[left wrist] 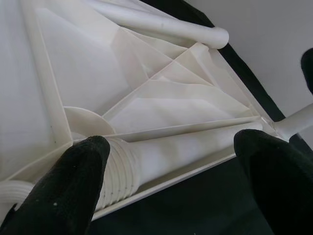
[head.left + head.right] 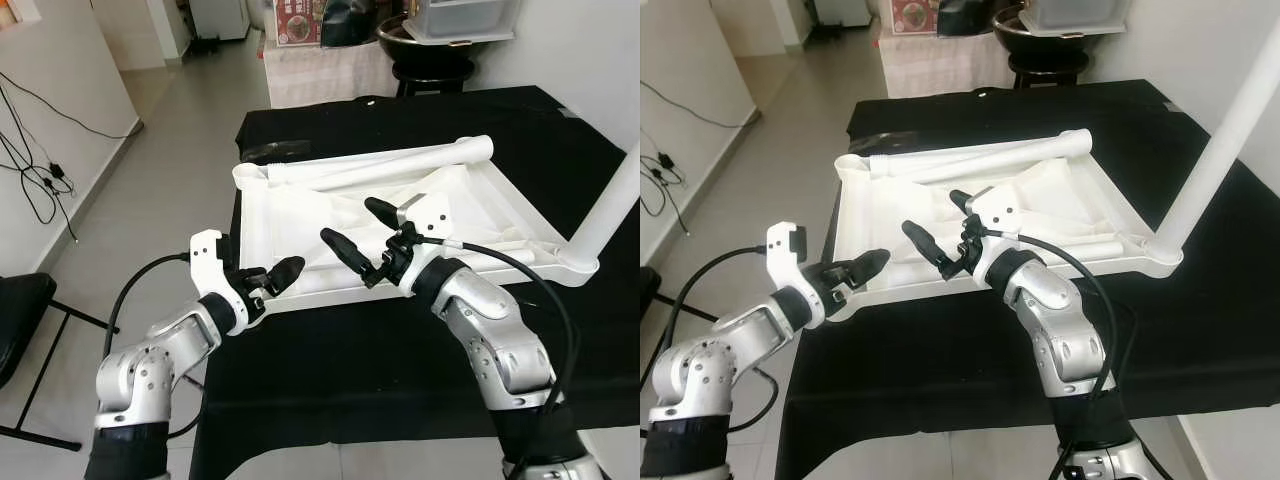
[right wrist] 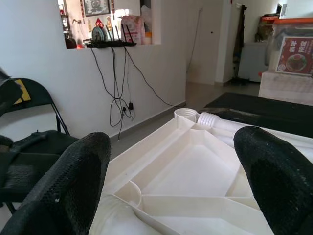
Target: Building children table
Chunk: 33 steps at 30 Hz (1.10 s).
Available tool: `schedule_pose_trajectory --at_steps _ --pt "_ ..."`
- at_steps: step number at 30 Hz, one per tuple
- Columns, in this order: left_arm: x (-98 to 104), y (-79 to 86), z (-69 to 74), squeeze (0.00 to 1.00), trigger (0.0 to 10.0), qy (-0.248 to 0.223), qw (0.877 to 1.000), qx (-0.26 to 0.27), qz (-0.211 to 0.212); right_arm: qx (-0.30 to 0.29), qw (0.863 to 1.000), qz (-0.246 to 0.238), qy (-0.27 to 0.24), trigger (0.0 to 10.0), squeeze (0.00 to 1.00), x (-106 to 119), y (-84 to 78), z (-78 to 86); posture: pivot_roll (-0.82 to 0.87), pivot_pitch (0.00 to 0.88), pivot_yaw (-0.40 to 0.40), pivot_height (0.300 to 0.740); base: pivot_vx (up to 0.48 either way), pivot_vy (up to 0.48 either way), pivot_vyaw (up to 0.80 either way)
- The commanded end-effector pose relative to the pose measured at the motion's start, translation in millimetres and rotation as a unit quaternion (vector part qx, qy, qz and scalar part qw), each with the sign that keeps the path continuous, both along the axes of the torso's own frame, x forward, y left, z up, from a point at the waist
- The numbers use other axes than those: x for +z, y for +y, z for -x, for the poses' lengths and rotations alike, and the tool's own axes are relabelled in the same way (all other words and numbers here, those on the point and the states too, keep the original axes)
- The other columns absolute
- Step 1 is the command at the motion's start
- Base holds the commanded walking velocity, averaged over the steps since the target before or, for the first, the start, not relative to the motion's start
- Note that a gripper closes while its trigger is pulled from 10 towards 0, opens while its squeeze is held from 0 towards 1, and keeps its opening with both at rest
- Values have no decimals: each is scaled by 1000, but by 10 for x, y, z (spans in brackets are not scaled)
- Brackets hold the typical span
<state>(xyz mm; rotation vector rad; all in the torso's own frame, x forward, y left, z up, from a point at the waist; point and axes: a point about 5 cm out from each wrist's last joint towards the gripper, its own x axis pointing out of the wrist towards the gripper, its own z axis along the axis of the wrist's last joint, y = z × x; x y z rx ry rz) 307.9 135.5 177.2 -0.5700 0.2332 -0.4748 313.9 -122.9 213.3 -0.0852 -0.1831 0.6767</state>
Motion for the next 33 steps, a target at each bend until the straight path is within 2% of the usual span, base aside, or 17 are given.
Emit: schedule_pose_trajectory --at_steps 1,4,8,17,19,21,24,27,33 --pt "-57 77 -29 0 10000 20 1000 8 -11 3 1000 9 3 10000 0 -26 35 30 -90 94 74 740 0 0 0" --pt "-74 167 -107 0 10000 34 999 32 -12 -1 1000 7 5 10000 0 -27 34 31 -91 100 76 740 0 0 0" --pt "-90 178 -137 0 10000 47 998 35 -4 -3 1000 8 6 10000 0 -27 33 30 -91 104 78 740 0 0 0" --pt "-96 -8 -170 0 10000 65 997 -3 28 -6 1000 8 8 10000 0 -26 36 39 -96 115 83 740 0 0 0" --pt "-126 -129 -188 0 10000 93 994 -25 47 -9 1000 8 8 10000 0 -27 34 42 -99 119 85 740 0 0 0" --pt "-151 -178 -204 0 10000 111 992 -31 54 -12 1000 10 8 10000 0 -28 30 41 -98 121 85 740 0 0 0" --pt "-161 -184 -214 0 10000 118 991 -29 56 -12 1000 10 8 10000 0 -27 29 41 -98 121 85 740 0 0 0" --pt "-240 -167 -241 0 10000 157 986 -9 49 -17 1000 9 9 10000 0 -30 19 41 -96 123 88 740 0 0 0" --pt "-254 -148 -245 0 10000 164 985 3 47 -17 1000 9 9 10000 0 -30 19 43 -96 124 89 740 0 0 0"
